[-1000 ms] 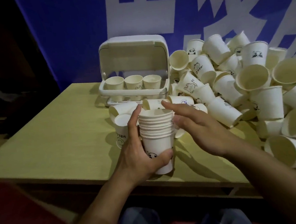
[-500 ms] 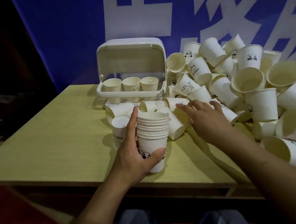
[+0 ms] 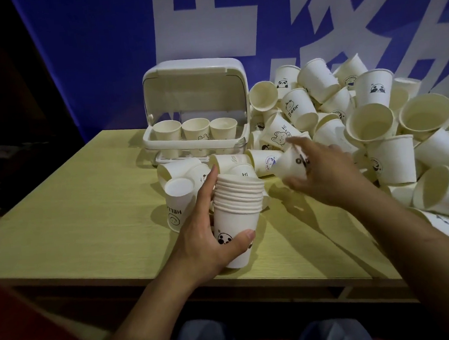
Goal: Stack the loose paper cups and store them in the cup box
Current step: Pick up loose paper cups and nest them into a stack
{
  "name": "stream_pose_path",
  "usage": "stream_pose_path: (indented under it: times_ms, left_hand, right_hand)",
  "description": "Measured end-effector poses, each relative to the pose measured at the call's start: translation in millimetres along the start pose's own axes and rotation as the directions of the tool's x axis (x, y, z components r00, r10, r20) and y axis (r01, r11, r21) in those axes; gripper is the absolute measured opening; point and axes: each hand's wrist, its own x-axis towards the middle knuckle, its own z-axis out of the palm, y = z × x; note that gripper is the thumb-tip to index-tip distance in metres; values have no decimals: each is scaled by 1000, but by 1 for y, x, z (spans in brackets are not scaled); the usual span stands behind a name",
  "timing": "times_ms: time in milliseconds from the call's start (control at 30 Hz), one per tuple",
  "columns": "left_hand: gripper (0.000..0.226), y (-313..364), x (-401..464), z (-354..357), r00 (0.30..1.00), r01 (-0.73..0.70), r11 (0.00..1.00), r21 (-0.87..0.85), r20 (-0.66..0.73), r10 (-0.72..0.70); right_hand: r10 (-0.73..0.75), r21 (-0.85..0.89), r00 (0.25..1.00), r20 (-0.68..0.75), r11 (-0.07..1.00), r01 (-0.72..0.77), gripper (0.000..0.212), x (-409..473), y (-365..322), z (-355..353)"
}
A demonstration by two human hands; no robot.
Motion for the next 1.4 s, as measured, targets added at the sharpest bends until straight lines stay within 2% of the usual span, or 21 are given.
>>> stream_pose_path:
  times_ms: [100,200,433,600,700,833,900,967,1033,1100,1167,1267,1333,1400]
  left_hand:
    - [110,4,2,2,1000,-17,999,28,22,16]
    - [111,11,3,3,998,-45,997,58,39,43]
    - [116,11,-4,-9,999,-35,997,70,5,34]
    - [122,9,-9,-15,999,-29,995,94,-11,30]
    - [126,7,-8,-18,996,-14,996,84,-84,21]
    - [123,1,-11,-24,977,-6,999,37,-214,14]
    - [116,-2,-13,-25,976,7,999,48,-219,4]
    - [110,-3,-15,-26,976,24,999,39,-216,-15]
    - [108,-4,-15,-26,975,35,999,23,-220,-29]
    - [109,-3,-14,-27,975,45,999,14,-219,-41]
    - [112,-3,-14,-28,978,51,999,7,-203,-49]
    - [113,-2,-15,-27,983,48,999,4,-176,-46]
    - [114,-3,-15,-25,988,42,999,11,-150,-40]
    - [114,-2,-14,-23,991,40,999,19,-128,-38]
  right_hand:
    - [46,427,995,-85,904,-6,80,-8,-15,-16]
    - [40,646,992,-119,762,47,74,-18,-38,-24]
    - [61,743,973,-223,656,129,72,-21,-71,-23]
    - [-31,829,994,-106,550,106,68,-22,-95,-11]
    - [-115,779,992,-45,618,107,54,-29,-105,1]
    - [-144,768,990,-7,633,98,39,-34,-103,6]
    - [-123,686,990,-64,715,133,28,-27,-97,9]
    - [-92,508,986,-140,848,151,24,-16,-89,17]
    - [-64,312,995,-71,947,83,41,-8,-81,25]
    - [-3,212,997,83,977,-15,63,-4,-76,31]
    - [41,272,982,186,958,-92,76,-2,-71,33]
    - [55,362,959,278,919,-157,79,-2,-63,28]
    - [65,401,957,283,898,-180,74,-2,-58,24]
    - [73,488,976,204,857,-166,69,-3,-55,16]
